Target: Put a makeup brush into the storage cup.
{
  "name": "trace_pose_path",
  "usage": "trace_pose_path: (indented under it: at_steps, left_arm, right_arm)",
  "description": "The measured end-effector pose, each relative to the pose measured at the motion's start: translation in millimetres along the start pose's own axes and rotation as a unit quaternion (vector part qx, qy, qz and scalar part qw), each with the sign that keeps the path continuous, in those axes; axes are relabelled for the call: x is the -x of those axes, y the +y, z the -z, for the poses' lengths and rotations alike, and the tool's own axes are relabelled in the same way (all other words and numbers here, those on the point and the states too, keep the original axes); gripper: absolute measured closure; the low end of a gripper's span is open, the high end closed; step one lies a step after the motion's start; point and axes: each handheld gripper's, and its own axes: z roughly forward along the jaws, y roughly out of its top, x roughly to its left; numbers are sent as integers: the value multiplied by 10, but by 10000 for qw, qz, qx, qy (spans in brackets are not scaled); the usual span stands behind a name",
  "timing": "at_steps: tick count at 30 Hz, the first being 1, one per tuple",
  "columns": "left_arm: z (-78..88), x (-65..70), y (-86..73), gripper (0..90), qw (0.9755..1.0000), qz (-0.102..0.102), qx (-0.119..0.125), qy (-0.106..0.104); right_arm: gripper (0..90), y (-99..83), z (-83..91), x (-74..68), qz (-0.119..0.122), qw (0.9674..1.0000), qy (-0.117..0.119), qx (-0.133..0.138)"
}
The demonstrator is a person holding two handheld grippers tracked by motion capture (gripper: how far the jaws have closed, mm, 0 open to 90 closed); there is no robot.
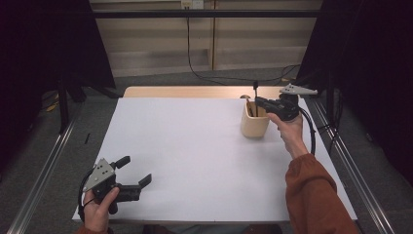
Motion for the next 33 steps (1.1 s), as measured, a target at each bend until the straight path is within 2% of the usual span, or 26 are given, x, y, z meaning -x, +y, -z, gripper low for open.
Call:
trace_pose_path:
  at_steps: [5, 8, 11, 13, 19, 27, 33]
  left_arm:
    - [-2, -3, 0, 16, 10000, -14, -9, 6]
    - [-3, -3, 1, 16, 10000, -19, -5, 7]
    - [-3, -1, 3, 16, 10000, -19, -7, -1]
    - [-7, -1, 4, 16, 10000, -20, -14, 4]
    - [-20, -6, 6, 16, 10000, 1, -14, -5]
    - [-67, -4, 11, 16, 10000, 13, -43, 16]
    - [-72, -15, 10, 16, 10000, 12, -50, 19]
  right_arm:
    - [849, -6, -14, -2, -21, 10000, 19, -35]
    - [781, -13, -11, 6, -127, 9999, 10, -61]
    - [655, -14, -11, 8, -130, 9999, 17, -44]
    - [531, -7, -13, -4, -118, 9999, 6, -61]
    - [294, 10, -30, -13, -135, 9999, -29, -27]
    - [97, 15, -15, 23, -215, 9996, -162, 50]
    - [18, 5, -8, 28, -238, 9995, -214, 27]
